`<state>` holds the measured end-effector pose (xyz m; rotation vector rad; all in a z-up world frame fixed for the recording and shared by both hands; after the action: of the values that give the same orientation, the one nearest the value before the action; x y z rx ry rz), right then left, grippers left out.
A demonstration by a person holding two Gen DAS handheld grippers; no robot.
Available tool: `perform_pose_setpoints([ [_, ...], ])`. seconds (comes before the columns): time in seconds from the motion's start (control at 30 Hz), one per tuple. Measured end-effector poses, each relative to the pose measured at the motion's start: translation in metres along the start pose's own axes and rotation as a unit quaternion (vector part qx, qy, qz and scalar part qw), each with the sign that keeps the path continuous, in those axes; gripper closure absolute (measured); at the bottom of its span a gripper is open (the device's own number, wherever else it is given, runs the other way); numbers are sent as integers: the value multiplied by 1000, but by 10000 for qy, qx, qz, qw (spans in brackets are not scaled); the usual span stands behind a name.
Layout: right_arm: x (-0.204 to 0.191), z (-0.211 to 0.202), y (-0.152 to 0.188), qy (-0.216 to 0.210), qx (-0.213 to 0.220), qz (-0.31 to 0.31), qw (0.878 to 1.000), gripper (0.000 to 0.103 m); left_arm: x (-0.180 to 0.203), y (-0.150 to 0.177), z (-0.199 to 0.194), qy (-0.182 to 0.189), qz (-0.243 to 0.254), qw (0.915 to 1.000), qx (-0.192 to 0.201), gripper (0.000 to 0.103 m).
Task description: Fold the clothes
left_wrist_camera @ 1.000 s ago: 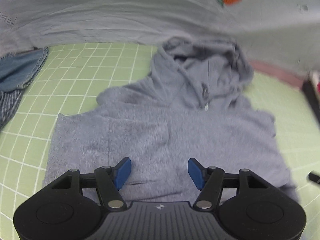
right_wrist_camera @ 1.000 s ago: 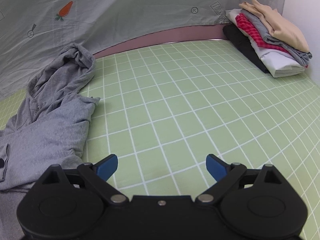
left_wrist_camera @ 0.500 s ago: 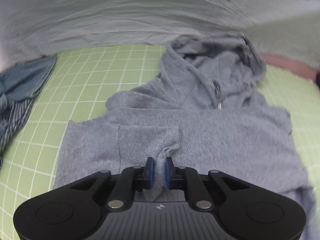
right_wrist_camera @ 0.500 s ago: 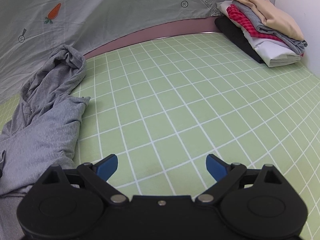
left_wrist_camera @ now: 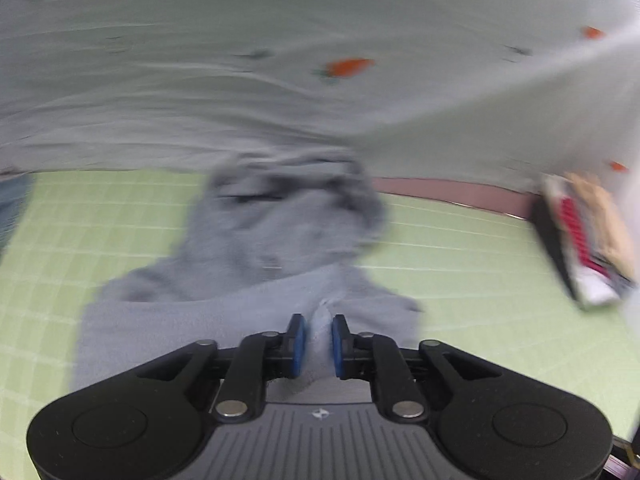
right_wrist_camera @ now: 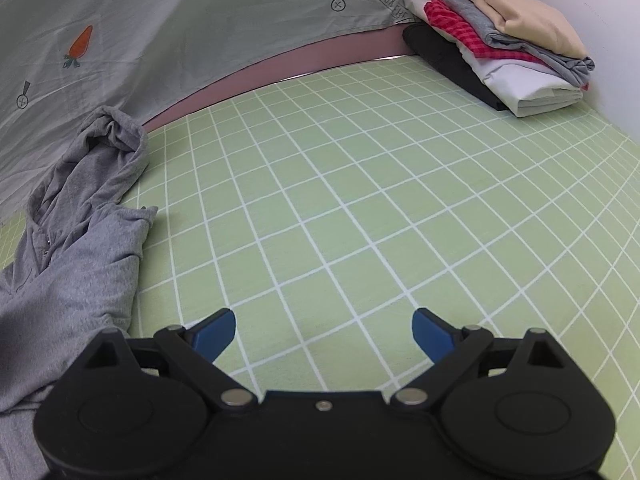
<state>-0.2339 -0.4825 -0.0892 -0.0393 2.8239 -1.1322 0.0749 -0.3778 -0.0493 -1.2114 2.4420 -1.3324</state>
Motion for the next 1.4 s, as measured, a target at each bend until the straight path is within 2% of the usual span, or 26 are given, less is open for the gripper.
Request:
perform_pose_setpoints([
  [0.03, 1, 0, 0, 9, 0, 15, 10000, 7, 6, 4, 5, 161, 79, 9997, -152, 67],
  [0.07, 2, 1, 0, 17, -9, 33, 10000, 7, 10, 8, 10, 143, 142, 9993, -323, 51],
  [0.1, 2, 1, 0, 26, -22, 51, 10000, 7, 10, 10, 10, 48, 142, 9992, -366, 45],
  [0.17, 4, 2, 1, 35, -33, 79, 10000, 7, 10, 14, 8, -155, 106, 9991, -371, 42],
  [0.2, 5, 2, 1, 39, -36, 84, 10000, 7, 6, 13, 6, -262, 61, 9991, -338, 35],
  [0.3, 4, 3, 2, 26, -57, 62, 10000, 7, -12, 13, -2, -675, -92, 9975, -200, 26],
  [0.43, -4, 4, 3, -72, -99, -82, 9999, 7, -49, 17, -11, -1530, -357, 9875, -159, 22],
  [0.53, -15, 1, 0, -201, -20, -265, 9994, 7, -85, 24, -19, -2088, -755, 9746, -277, 22],
  [0.63, -34, -4, -8, -362, 178, -504, 9979, 7, -116, 38, -26, -2524, -1036, 9612, -405, 22],
  [0.73, -65, -2, -18, -640, 333, -793, 9942, 7, -139, 49, -32, -2804, -1216, 9506, -533, 21],
  [0.83, -102, 3, -21, -959, 421, -1014, 9893, 7, -155, 59, -35, -2912, -1337, 9449, -665, 17],
  [0.9, -127, 3, -13, -1197, 471, -1232, 9840, 8, -162, 64, -36, -2914, -1361, 9442, -704, 14],
  [0.97, -153, 1, -6, -1481, 486, -1442, 9772, 20, -165, 70, -35, -2913, -1381, 9436, -755, 13],
  [1.1, -191, 3, 12, -1913, 354, -1858, 9631, 38, -166, 77, -30, -2962, -1454, 9408, -772, 7],
  [1.17, -203, 7, 18, -2052, 206, -1969, 9585, 55, -166, 80, -29, -2975, -1500, 9397, -775, 4],
  [1.23, -210, 11, 24, -2152, 48, -2019, 9555, 58, -167, 83, -27, -2968, -1569, 9385, -806, 0],
  [1.33, -215, 20, 35, -2163, -214, -2059, 9541, 59, -170, 87, -25, -2945, -1698, 9368, -830, 0],
  [1.4, -214, 22, 38, -2174, -233, -2059, 9538, 58, -172, 90, -25, -2910, -1769, 9368, -806, 0],
])
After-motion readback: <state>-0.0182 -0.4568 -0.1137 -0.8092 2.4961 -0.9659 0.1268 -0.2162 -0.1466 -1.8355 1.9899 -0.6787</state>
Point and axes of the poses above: each gripper's, at about its wrist camera, not at the fingertips, and z roughly the way its jaws point, x to its right, y to its underside, the point moved 1 cm from there along z, roughly the way its jaws point, and after that the axes turned 7 degrees about x, right-handed, at the moved point
